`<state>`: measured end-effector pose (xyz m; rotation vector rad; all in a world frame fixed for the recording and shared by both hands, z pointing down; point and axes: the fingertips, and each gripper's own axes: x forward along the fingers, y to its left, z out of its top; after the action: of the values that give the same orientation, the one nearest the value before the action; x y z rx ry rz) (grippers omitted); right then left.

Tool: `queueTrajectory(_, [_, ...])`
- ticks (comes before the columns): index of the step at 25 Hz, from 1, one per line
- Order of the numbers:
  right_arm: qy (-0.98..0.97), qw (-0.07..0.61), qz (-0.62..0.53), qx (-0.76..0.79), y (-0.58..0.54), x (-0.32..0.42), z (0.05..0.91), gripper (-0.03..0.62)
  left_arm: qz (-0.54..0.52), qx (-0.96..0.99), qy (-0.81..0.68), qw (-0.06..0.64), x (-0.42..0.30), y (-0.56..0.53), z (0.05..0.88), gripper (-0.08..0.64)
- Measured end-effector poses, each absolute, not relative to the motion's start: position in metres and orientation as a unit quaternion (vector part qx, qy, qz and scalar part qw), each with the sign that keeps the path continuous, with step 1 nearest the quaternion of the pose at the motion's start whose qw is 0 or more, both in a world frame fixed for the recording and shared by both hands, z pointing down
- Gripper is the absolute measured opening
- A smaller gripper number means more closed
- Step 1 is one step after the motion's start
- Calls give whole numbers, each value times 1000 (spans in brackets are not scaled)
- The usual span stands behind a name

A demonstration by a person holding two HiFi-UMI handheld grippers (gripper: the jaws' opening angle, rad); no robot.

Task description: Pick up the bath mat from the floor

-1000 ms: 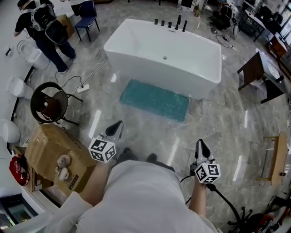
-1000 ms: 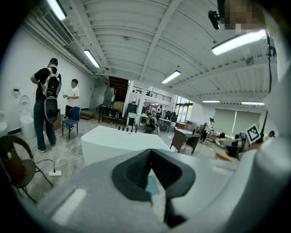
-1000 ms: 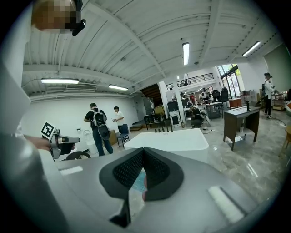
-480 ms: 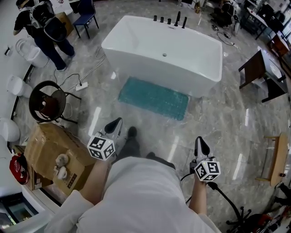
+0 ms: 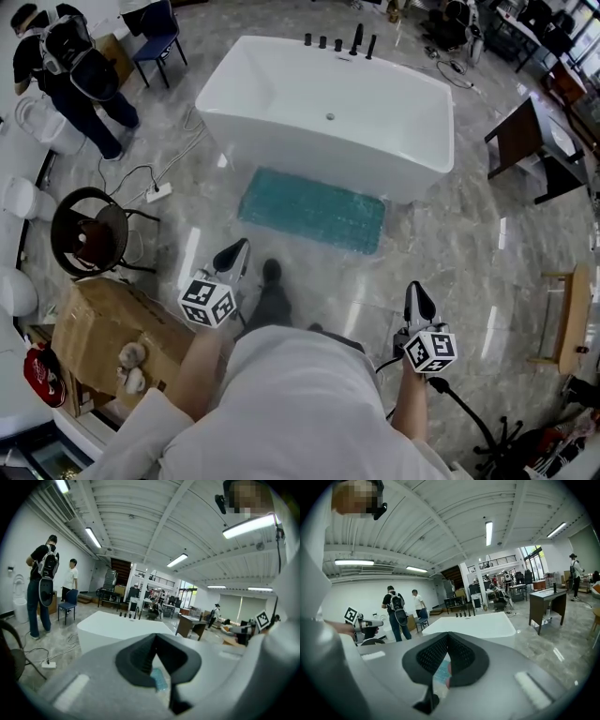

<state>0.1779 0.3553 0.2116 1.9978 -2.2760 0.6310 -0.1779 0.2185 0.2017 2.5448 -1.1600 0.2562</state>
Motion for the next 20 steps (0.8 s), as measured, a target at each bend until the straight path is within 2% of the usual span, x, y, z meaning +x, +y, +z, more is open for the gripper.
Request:
queueTrajectory(7, [-723, 21, 211, 657, 262, 142, 206, 4, 62, 910, -378, 162, -205, 116, 191, 2])
queueTrajectory(20, [-677, 27, 237, 696, 125, 91, 219, 5, 94, 931, -308, 174, -244, -50, 215, 2])
